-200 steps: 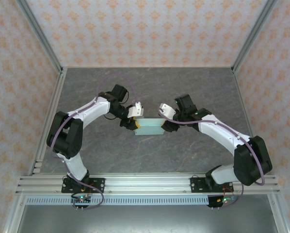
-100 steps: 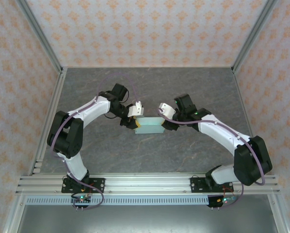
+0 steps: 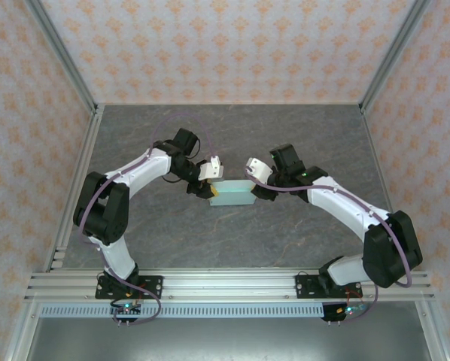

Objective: Fold the paper box

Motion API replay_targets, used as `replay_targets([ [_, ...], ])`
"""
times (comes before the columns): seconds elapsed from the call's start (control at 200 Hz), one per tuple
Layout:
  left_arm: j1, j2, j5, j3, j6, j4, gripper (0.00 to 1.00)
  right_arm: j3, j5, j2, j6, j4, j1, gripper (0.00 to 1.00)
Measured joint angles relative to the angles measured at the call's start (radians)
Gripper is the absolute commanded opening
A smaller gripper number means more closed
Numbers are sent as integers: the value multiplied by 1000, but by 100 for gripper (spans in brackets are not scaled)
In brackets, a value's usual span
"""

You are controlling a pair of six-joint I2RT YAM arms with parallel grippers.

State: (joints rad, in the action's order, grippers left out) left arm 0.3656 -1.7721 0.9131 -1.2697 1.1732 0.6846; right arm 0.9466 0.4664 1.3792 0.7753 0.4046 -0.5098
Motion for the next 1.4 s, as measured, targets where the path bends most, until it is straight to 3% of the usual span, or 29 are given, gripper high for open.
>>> replay_targets([
  [0.976, 8, -19, -19, -27, -2, 0, 35, 0, -34, -27, -22, -5, -2, 20],
  [1.121, 7, -20, -36, -31, -9, 0, 35, -4, -50, -27, -32, -8, -2, 21],
  [1.401, 8, -28, -42, -40, -16, 8, 36, -39, -85, -45, -41, -45, -2, 31],
])
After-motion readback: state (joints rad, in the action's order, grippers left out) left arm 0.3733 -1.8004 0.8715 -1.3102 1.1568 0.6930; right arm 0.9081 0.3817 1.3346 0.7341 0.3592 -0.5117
